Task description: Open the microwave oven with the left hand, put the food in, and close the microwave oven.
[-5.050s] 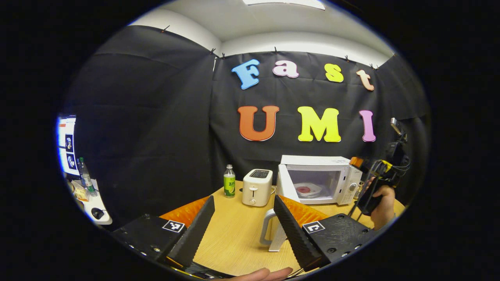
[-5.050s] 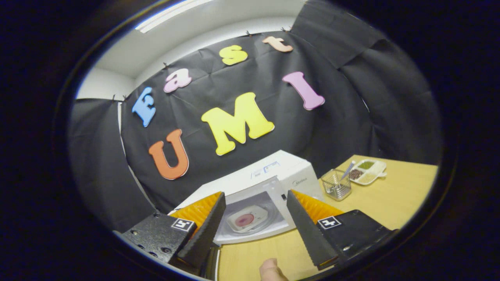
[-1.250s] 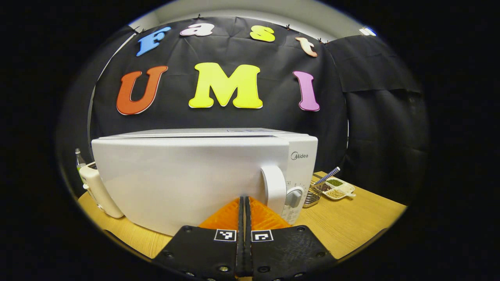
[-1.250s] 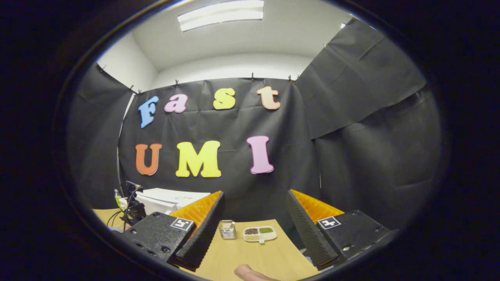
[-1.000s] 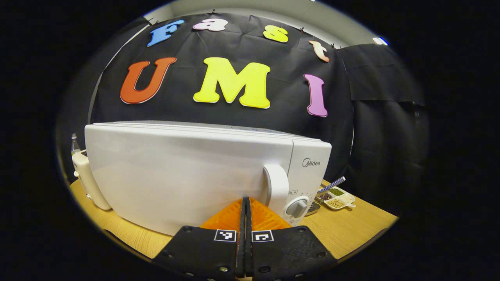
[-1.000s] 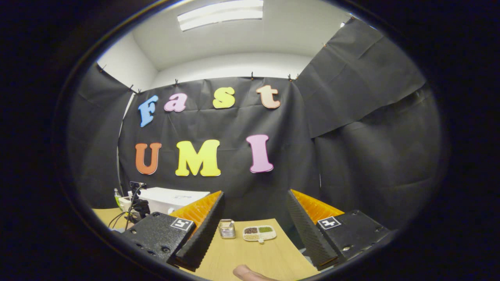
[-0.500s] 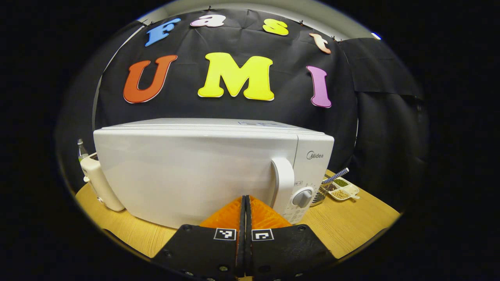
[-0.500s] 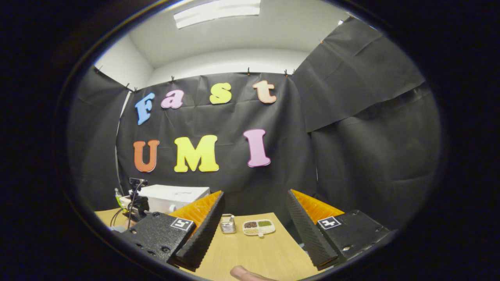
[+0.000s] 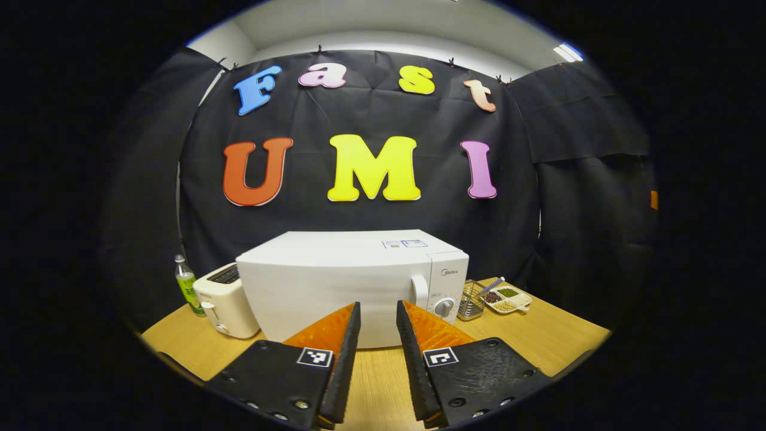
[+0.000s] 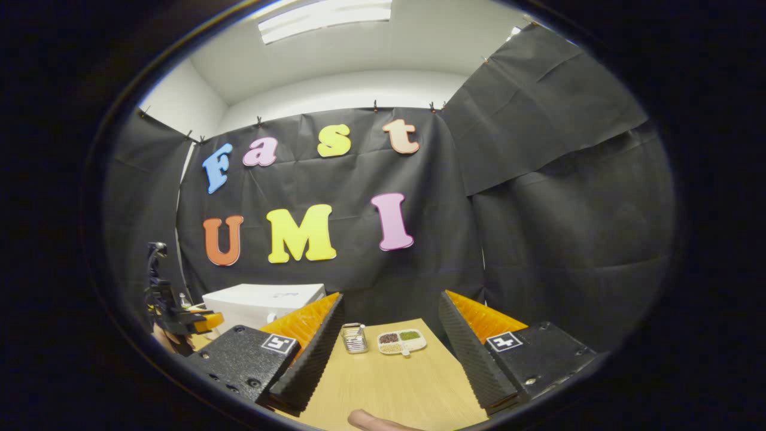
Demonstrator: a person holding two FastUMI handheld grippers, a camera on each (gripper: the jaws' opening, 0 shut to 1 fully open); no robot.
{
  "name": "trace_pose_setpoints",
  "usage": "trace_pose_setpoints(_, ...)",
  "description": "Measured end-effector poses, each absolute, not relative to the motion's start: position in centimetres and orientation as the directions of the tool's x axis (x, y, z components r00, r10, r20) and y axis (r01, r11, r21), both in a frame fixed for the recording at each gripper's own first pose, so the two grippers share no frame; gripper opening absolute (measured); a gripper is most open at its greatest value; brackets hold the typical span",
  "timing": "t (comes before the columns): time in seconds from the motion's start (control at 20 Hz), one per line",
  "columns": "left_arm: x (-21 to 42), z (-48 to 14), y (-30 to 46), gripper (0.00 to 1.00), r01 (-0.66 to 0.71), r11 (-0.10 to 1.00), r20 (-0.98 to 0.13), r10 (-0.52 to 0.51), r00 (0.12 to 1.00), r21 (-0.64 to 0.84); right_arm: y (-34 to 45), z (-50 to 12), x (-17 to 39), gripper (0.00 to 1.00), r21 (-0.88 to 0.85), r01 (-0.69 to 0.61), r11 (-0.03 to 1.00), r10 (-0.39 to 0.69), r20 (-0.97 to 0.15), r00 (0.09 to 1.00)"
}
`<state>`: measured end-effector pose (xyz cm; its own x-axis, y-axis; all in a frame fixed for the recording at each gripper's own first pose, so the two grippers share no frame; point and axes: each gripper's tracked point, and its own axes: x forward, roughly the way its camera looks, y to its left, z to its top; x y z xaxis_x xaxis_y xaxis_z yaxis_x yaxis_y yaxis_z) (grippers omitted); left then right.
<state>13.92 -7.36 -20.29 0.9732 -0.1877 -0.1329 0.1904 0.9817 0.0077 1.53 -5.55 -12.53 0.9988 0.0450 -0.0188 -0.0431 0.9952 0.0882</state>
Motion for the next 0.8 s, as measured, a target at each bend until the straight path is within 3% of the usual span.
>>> trace_pose_setpoints(0.05, 12.7, -19.0, -6.6, 0.34, 0.174, 0.985, -0.114, -0.172, 0.978, 0.009, -5.1, -12.5, 1.4, 1.0, 0.089, -0.047, 0.995, 0.049, -0.022, 0.999)
trace_pose_setpoints(0.1, 11.5, -17.6, -6.0, 0.59, 0.159, 0.987, -0.084, -0.159, 0.984, 0.003, -4.7, -12.4, 1.3, 1.0, 0.092, -0.055, 0.994, 0.057, -0.021, 0.998)
trace_pose_setpoints(0.15, 10.2, -16.1, -5.5, 0.68, 0.15, 0.989, -0.06, -0.15, 0.987, -0.008, -4.3, -12.3, 1.1, 0.91, 0.096, -0.061, 0.994, 0.063, -0.021, 0.998)
trace_pose_setpoints(0.2, 9.0, -14.7, -4.9, 0.8, 0.139, 0.99, -0.033, -0.139, 0.99, -0.022, -4.0, -12.3, 1.0, 0.91, 0.098, -0.066, 0.993, 0.068, -0.018, 0.998)
trace_pose_setpoints(0.3, 6.9, -12.5, -3.0, 0.91, 0.096, 0.994, 0.0, -0.096, 0.995, -0.043, -3.4, -12.2, 0.7, 0.91, 0.093, -0.074, 0.993, 0.076, -0.016, 0.997)
trace_pose_setpoints(0.35, 5.8, -11.6, -2.2, 0.84, 0.083, 0.995, 0.003, -0.083, 0.997, -0.053, -3.1, -12.1, 0.6, 0.91, 0.086, -0.079, 0.993, 0.08, -0.015, 0.997)
trace_pose_setpoints(0.4, 4.8, -11.0, -1.9, 0.93, 0.087, 0.994, 0.005, -0.087, 0.996, -0.062, -3.1, -12.0, 0.5, 0.91, 0.08, -0.078, 0.994, 0.079, -0.013, 0.997)
trace_pose_setpoints(0.45, 3.7, -10.4, -2.0, 0.92, 0.112, 0.991, 0.006, -0.112, 0.994, -0.071, -3.1, -11.7, 0.4, 0.91, 0.078, -0.072, 0.994, 0.072, -0.007, 0.997)
trace_pose_setpoints(0.5, 2.5, -9.7, -2.1, 0.82, 0.136, 0.988, 0.018, -0.135, 0.991, -0.079, -3.1, -11.4, 0.2, 0.91, 0.08, -0.069, 0.994, 0.07, 0.0, 0.998)
trace_pose_setpoints(0.55, 1.5, -8.7, -1.6, 0.92, 0.136, 0.987, 0.04, -0.133, 0.99, -0.082, -3.0, -11.2, 0.0, 0.91, 0.08, -0.068, 0.994, 0.068, 0.005, 0.998)
trace_pose_setpoints(0.6, 0.7, -8.1, -0.6, 0.92, 0.112, 0.991, 0.056, -0.107, 0.993, -0.076, -2.8, -11.2, -0.1, 1.0, 0.077, -0.066, 0.995, 0.066, 0.006, 0.998)
trace_pose_setpoints(0.8, -2.9, -8.3, 0.5, 0.92, 0.067, 0.997, 0.058, -0.069, 0.996, 0.029, -1.9, -10.9, -0.9, 1.0, 0.068, -0.083, 0.994, 0.083, 0.004, 0.997)
